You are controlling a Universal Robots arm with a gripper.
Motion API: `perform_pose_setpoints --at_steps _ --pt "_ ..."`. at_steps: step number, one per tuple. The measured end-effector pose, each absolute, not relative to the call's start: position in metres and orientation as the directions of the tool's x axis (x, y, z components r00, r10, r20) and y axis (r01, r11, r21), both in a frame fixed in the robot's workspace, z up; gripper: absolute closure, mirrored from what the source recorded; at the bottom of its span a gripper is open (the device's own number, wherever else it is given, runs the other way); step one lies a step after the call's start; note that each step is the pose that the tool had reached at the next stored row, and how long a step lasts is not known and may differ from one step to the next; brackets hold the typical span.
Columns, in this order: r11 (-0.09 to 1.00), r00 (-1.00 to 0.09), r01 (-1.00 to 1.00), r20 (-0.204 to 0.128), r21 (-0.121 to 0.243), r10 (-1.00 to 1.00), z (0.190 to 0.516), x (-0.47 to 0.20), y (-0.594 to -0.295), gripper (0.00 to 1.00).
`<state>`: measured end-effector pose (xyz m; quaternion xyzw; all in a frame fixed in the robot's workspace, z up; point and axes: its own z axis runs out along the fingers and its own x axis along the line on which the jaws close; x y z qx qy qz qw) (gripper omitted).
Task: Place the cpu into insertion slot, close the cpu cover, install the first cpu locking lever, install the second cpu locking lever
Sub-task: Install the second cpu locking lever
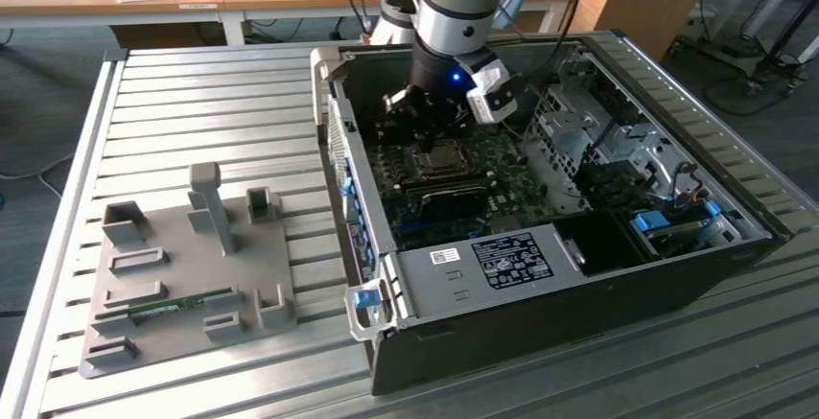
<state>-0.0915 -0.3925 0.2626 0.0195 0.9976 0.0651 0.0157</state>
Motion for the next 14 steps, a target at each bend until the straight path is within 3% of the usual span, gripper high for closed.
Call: perform_pose_setpoints --at_steps 14 --pt "0.990 -0.998 0.060 -0.029 0.127 0.064 0.259 -0.072 -0.393 0.89"
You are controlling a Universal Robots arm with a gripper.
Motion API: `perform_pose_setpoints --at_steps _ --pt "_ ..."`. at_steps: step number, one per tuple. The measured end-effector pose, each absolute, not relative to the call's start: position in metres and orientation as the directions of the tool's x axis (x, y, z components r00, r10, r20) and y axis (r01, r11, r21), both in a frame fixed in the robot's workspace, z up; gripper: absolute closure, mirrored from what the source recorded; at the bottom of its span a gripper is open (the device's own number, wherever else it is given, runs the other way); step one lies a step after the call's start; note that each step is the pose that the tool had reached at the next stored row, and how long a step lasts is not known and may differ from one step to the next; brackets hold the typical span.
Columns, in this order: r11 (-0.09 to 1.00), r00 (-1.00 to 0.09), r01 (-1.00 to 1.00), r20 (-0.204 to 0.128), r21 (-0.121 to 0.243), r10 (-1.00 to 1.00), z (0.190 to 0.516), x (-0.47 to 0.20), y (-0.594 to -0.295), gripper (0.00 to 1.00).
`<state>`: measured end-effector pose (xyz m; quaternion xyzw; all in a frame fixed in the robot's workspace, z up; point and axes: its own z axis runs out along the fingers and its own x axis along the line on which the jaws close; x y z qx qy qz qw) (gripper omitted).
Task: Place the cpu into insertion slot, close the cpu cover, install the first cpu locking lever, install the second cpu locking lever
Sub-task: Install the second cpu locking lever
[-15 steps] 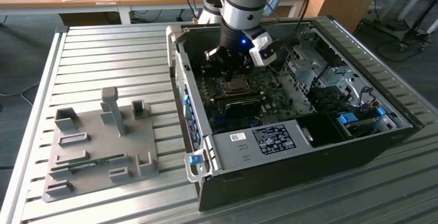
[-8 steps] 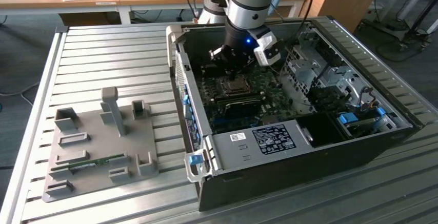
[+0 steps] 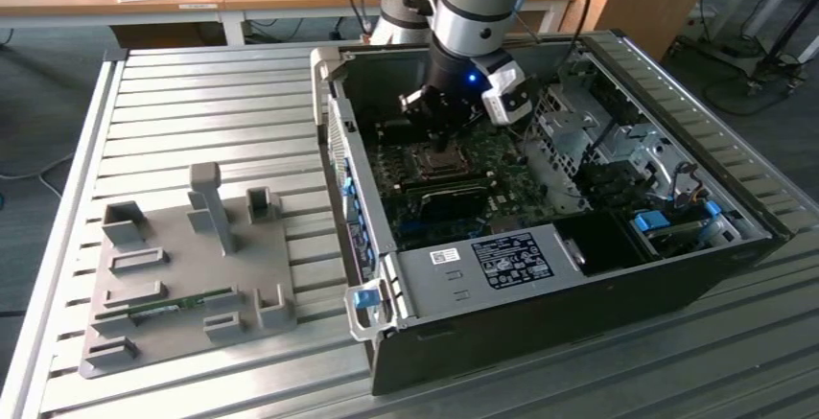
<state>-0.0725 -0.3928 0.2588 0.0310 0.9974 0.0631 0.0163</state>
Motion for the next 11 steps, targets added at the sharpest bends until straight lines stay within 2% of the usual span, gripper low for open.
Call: perform_pose_setpoints --at_steps 11 --pt "0.990 -0.997 0.061 -0.029 0.127 0.066 0.2484 -0.0736 -0.3974 0.89"
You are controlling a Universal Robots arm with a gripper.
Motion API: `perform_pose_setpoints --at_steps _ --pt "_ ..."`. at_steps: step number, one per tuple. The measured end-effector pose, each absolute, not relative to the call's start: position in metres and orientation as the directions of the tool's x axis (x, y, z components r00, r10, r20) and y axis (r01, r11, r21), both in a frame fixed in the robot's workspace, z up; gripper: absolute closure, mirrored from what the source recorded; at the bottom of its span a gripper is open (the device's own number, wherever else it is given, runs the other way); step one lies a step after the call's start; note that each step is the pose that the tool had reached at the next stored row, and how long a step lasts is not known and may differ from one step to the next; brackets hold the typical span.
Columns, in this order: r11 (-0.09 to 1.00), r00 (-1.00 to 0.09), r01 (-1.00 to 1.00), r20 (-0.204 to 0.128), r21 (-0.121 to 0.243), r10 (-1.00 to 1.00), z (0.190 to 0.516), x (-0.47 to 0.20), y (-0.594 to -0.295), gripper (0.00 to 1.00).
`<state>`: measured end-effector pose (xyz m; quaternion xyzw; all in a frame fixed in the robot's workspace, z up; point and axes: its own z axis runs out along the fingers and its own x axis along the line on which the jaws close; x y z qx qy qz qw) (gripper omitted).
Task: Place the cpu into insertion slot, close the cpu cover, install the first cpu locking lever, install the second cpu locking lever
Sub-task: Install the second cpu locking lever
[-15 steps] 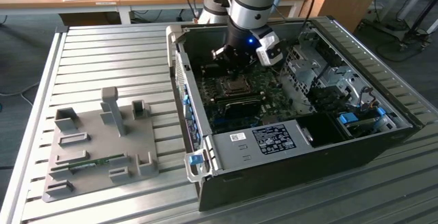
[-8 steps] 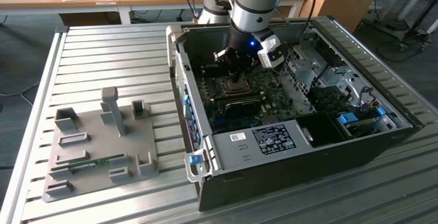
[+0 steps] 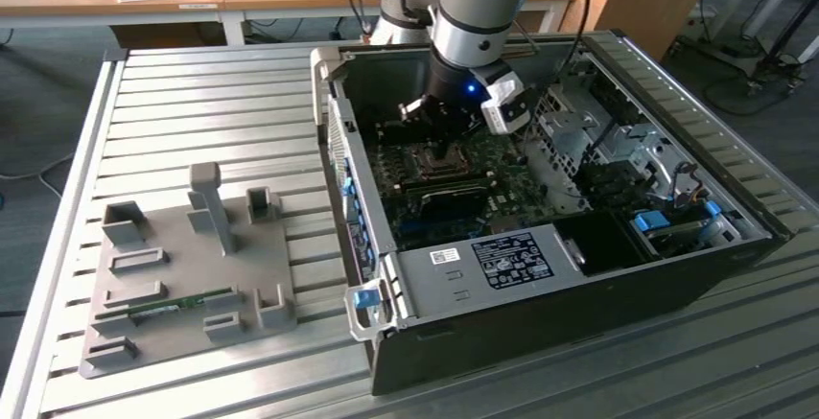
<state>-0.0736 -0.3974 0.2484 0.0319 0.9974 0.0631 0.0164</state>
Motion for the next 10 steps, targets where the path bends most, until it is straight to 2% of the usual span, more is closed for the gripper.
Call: perform_pose_setpoints --at_steps 10 --pt "0.990 -0.997 0.061 -0.029 0.127 0.066 0.230 -0.082 -0.397 0.89"
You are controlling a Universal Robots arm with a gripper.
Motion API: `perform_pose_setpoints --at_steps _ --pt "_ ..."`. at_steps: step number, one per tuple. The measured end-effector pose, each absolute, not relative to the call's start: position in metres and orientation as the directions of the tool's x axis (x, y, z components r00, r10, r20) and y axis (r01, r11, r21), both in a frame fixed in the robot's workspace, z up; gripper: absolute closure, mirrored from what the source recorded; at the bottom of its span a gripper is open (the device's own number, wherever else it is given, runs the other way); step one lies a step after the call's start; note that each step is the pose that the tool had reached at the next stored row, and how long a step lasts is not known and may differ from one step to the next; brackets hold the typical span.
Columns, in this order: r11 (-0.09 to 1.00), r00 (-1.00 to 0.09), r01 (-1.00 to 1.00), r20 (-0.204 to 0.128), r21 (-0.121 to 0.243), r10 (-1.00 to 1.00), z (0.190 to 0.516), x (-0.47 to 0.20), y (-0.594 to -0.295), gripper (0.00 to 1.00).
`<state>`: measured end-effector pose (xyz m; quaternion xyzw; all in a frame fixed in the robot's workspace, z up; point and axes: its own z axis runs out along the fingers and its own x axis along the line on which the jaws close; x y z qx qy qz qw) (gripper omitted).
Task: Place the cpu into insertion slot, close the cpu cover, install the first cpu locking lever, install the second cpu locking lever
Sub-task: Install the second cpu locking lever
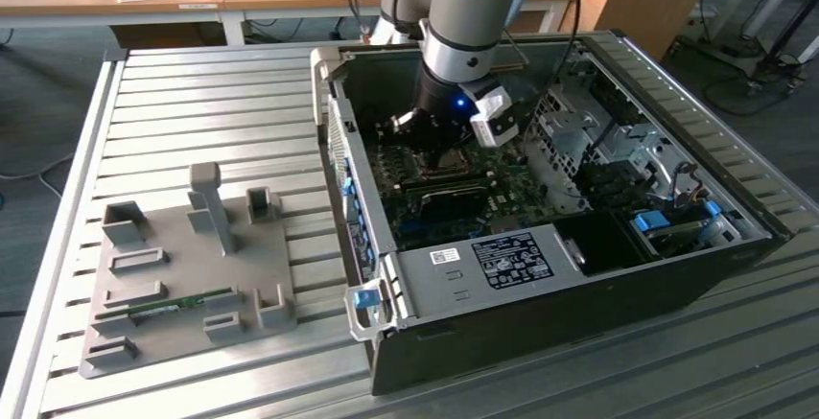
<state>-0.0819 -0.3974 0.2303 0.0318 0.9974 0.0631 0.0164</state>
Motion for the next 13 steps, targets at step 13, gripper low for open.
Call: perform_pose_setpoints --at_steps 13 --pt "0.990 -0.997 0.061 -0.029 0.126 0.066 0.210 -0.089 -0.392 0.89"
